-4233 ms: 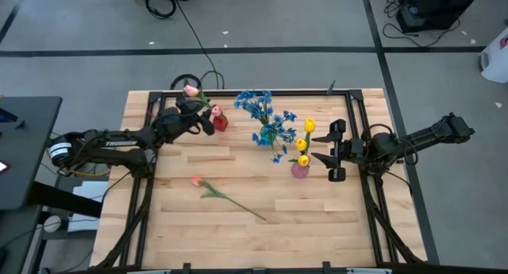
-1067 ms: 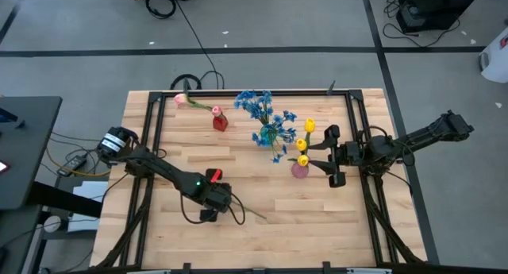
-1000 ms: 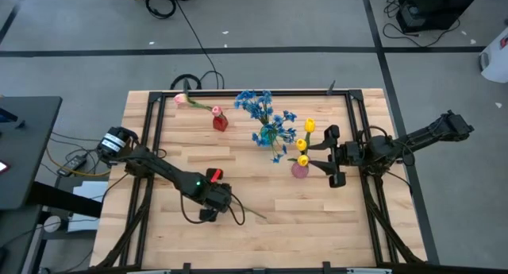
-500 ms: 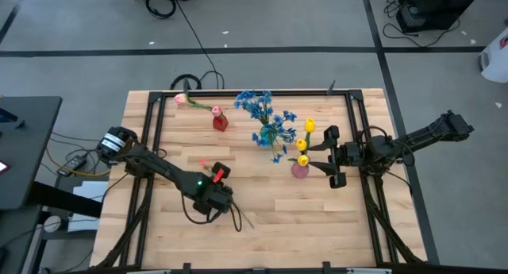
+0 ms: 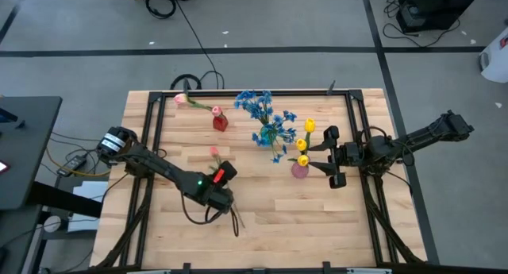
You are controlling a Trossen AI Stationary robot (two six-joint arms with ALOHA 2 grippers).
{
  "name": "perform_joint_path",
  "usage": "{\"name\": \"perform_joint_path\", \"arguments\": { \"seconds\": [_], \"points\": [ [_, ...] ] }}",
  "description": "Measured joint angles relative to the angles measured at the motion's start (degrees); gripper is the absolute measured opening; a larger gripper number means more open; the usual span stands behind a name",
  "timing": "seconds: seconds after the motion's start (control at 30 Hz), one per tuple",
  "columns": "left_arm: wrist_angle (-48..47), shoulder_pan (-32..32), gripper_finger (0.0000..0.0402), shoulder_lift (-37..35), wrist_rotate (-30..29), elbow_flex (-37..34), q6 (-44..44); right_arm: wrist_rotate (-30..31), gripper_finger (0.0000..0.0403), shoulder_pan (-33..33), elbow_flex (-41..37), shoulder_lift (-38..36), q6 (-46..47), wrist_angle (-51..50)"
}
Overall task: Sort flowers into vase by color
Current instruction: Put the pink tulip into the red flower vase
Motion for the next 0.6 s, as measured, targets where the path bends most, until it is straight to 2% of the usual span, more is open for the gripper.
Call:
{"name": "perform_joint_path", "arguments": {
  "seconds": [0.1, 0.2, 0.3, 0.37, 0.47, 0.6],
  "points": [
    [-1.0, 0.0, 0.0111, 0.0, -0.6, 0.0, -0.1, 0.0, 0.0211, 0.0, 0.0, 0.0, 0.0, 0.0],
    [-2.4, -0.5, 0.0165, 0.0, -4.5, 0.0, -1.6, 0.0, 0.0211, 0.0, 0.0, 0.0, 0.1, -0.1],
    [-2.5, -1.2, 0.0209, 0.0, -9.2, 0.1, -10.0, 0.0, 0.0211, 0.0, 0.0, 0.0, 0.2, -0.1],
    [-2.1, -1.3, 0.0226, 0.0, -8.7, 1.0, -19.8, 0.0, 0.0211, 0.0, 0.0, 0.0, 0.2, -0.2],
    [-2.0, -1.0, 0.0233, 0.0, -3.6, 3.2, -38.6, 0.0, 0.0211, 0.0, 0.0, 0.0, 0.0, 0.3],
    [-1.4, 0.8, 0.0227, -0.1, 4.3, 4.5, -73.7, 0.0, 0.0211, -0.1, 0.0, 0.0, -0.5, 3.3]
  ]
}}
